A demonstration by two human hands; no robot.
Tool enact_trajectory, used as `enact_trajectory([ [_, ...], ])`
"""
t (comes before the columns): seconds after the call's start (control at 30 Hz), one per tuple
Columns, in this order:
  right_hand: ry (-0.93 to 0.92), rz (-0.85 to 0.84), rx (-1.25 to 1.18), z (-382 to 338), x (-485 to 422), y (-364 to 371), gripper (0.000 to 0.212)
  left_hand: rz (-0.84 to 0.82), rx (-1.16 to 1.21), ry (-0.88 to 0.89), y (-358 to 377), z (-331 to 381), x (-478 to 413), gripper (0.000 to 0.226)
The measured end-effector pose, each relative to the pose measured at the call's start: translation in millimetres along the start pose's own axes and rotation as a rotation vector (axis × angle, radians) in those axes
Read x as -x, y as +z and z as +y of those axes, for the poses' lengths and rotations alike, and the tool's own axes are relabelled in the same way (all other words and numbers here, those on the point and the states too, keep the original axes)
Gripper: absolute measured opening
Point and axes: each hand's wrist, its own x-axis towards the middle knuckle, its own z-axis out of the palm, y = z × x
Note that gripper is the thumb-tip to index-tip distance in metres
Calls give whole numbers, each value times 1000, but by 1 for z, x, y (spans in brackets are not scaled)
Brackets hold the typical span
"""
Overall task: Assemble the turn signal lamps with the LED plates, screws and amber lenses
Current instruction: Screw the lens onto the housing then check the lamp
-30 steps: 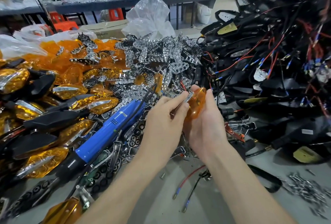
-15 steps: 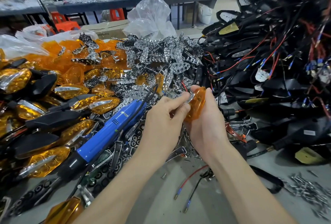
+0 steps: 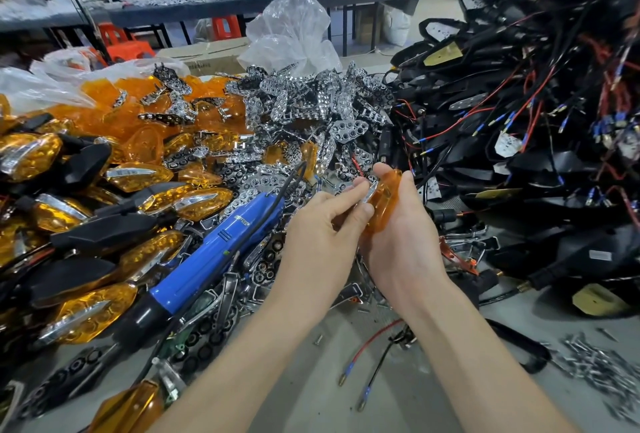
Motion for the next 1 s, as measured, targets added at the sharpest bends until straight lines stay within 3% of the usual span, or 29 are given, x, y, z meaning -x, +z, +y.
enact_trajectory([
  [0.67,-59,-18,36,3,-1,-1,39,6,36,66,-1,-4,-2,33],
  [1.0,3,-51,11,-2,2,-2,42,31,-147,259,-4,-4,-1,30],
])
